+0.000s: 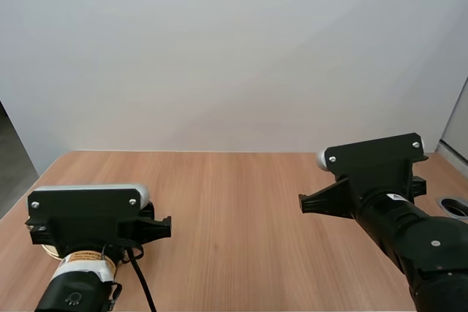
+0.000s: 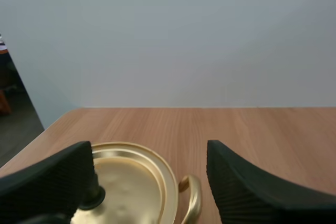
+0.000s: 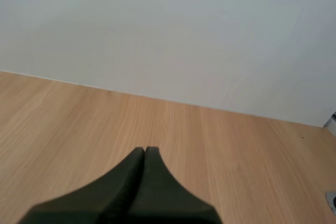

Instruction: Open the pot, put the car inside, and close it

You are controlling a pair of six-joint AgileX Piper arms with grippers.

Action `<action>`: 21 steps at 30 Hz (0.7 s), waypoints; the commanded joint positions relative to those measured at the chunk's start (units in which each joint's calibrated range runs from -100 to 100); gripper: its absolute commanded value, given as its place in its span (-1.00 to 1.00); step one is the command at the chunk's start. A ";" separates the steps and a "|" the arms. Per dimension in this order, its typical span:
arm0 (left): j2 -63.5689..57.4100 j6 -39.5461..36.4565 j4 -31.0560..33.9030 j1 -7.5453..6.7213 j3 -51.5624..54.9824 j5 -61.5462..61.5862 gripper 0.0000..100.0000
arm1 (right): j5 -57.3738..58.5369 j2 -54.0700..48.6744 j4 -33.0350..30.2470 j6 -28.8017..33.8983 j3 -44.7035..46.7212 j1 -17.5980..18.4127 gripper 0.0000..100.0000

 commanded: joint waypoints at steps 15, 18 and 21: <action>-1.79 3.17 -7.63 -1.46 0.00 -3.15 1.00 | -4.53 -0.02 0.28 -0.01 0.00 -0.01 -1.00; -3.19 3.17 -9.54 -1.46 -0.36 1.15 1.00 | -5.19 -0.02 0.28 -0.01 0.00 -0.01 -1.00; -3.19 4.12 -9.88 -1.70 0.00 7.64 1.00 | -5.38 -0.02 0.28 -0.01 0.00 -0.01 -1.00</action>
